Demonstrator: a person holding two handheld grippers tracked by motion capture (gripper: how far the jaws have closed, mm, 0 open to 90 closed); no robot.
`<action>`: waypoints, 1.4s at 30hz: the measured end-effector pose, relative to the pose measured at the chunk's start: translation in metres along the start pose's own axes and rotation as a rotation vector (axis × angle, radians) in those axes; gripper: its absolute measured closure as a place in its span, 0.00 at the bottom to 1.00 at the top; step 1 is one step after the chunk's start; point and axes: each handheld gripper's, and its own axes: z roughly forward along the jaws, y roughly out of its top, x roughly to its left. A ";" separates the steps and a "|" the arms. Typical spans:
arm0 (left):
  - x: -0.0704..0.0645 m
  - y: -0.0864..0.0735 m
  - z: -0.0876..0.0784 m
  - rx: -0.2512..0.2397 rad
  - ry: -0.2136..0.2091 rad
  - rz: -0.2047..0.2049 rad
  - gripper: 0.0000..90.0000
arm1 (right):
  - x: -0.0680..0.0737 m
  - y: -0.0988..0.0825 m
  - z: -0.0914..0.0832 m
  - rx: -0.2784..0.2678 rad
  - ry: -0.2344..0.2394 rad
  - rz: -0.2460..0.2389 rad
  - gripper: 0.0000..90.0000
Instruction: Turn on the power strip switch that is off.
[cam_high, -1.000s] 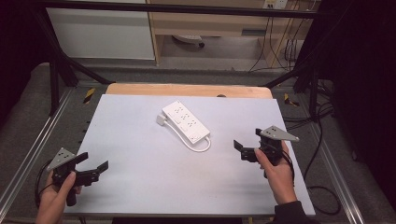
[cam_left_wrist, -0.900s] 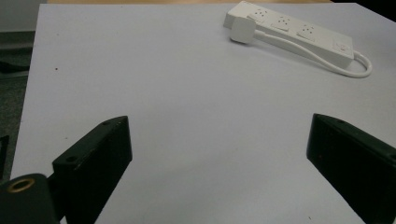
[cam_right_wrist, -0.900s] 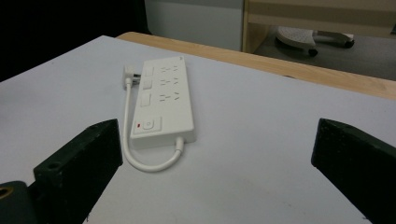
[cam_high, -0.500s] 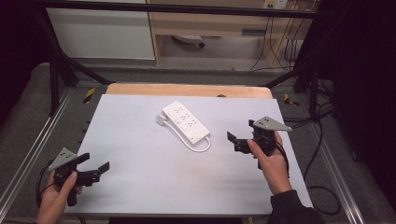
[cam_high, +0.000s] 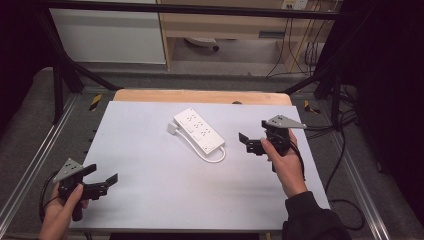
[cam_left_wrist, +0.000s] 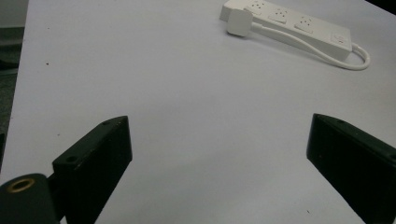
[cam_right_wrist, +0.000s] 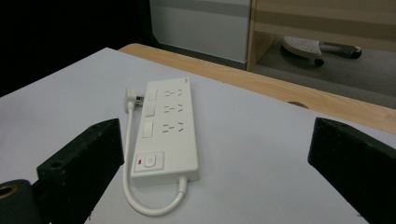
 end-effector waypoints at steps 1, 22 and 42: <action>0.000 0.000 0.000 0.000 0.002 -0.002 0.08 | 0.000 0.001 0.001 0.000 0.001 0.002 0.04; -0.001 0.000 0.000 0.001 0.000 0.005 0.08 | 0.005 0.025 0.038 0.028 0.000 -0.022 0.05; -0.003 0.001 0.002 0.011 -0.002 0.010 0.08 | 0.002 0.029 0.068 0.020 -0.017 0.005 0.06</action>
